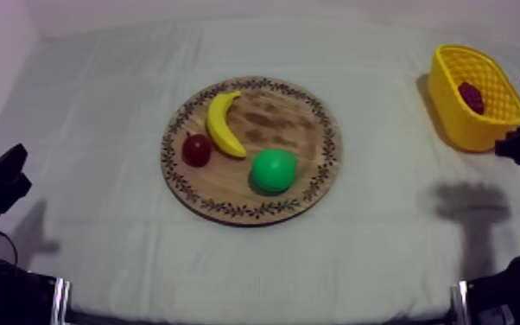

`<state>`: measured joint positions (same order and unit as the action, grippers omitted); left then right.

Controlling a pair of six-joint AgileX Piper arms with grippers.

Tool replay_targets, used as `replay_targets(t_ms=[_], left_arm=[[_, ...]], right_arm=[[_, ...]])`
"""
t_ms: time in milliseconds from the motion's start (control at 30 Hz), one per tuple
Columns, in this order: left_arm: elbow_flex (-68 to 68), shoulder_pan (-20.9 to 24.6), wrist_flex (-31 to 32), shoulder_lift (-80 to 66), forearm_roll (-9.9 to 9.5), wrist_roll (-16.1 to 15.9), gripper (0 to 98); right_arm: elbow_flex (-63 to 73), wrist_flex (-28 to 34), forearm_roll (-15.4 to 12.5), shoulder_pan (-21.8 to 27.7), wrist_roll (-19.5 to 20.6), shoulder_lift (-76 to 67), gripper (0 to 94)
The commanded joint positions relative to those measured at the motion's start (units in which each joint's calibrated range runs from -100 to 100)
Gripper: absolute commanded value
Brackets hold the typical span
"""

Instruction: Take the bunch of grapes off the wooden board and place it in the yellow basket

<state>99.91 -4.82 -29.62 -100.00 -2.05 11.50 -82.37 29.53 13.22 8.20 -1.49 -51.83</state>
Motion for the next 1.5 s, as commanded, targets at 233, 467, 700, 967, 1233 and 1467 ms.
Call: replay_targets(t_ms=[233,467,700,967,1233,1467], left_arm=[[0.0,0.0,0.0,0.0,-0.02,0.0,0.1],[0.0,0.0,0.0,0.0,-0.02,0.0,0.1],[0.0,0.0,0.0,0.0,-0.02,0.0,0.1],[0.0,0.0,0.0,0.0,-0.02,0.0,0.1],[0.0,0.0,0.0,0.0,-0.02,0.0,0.1],[0.0,0.0,0.0,0.0,-0.02,0.0,0.1]], right_arm=[[-10.8,-0.6,-0.6,-1.7,0.7,-15.8,19.0],[-15.5,1.9,-2.2,-3.3,-0.2,-27.7,9.3],[-17.2,3.9,-6.6,-3.8,-3.3,-36.7,1.7],[-17.5,6.3,-11.2,-4.8,-5.3,-42.9,0.7],[-17.5,7.1,-11.8,-5.0,-6.8,-43.8,1.2],[-17.5,7.2,-11.9,-5.1,-7.8,-43.8,0.5]])
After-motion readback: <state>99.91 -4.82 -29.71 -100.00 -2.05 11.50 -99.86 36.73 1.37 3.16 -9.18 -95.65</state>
